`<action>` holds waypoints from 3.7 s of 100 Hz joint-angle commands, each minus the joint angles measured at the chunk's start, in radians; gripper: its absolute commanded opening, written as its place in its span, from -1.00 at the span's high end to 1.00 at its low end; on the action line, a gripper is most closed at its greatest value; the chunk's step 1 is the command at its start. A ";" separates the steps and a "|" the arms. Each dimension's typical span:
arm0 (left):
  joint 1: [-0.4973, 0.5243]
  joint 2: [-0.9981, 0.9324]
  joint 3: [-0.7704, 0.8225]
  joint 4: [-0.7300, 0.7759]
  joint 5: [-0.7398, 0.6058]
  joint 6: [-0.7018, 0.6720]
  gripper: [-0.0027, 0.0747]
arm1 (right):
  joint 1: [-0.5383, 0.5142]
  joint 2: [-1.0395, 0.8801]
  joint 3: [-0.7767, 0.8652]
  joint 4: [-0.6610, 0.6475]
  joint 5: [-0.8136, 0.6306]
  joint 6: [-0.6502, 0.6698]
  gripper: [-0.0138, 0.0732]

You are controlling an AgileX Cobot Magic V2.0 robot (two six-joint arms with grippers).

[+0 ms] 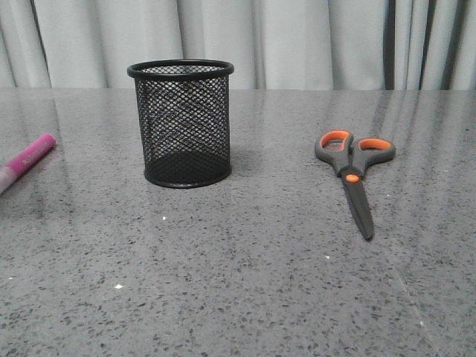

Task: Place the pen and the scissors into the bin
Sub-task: 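Move the left gripper down over the pink highlighter, then close the left gripper on the highlighter and lift it upright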

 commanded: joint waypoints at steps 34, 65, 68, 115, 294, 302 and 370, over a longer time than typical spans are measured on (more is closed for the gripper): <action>-0.043 0.117 -0.126 -0.102 0.012 0.022 -0.07 | 0.000 0.008 -0.034 0.019 -0.101 -0.012 -0.12; -0.043 0.139 -0.133 -0.107 -0.009 0.049 -0.07 | 0.000 0.008 -0.034 0.019 -0.105 -0.012 -0.12; -0.043 0.145 -0.133 -0.094 -0.007 0.049 -0.07 | 0.000 0.008 -0.034 0.019 -0.108 -0.012 -0.12; -0.046 0.278 -0.181 -0.045 0.024 0.037 -0.07 | 0.000 0.008 -0.034 0.019 -0.111 -0.012 -0.12; -0.261 0.469 -0.320 0.316 -0.018 -0.193 0.99 | 0.000 0.008 -0.032 0.019 -0.111 -0.012 -0.12; -0.277 0.409 -0.320 0.316 -0.046 -0.193 0.99 | 0.000 0.008 -0.032 0.019 -0.111 -0.012 -0.12; -0.621 0.269 -0.306 0.317 -0.617 -0.193 0.99 | 0.000 0.008 -0.032 0.019 -0.100 -0.012 -0.12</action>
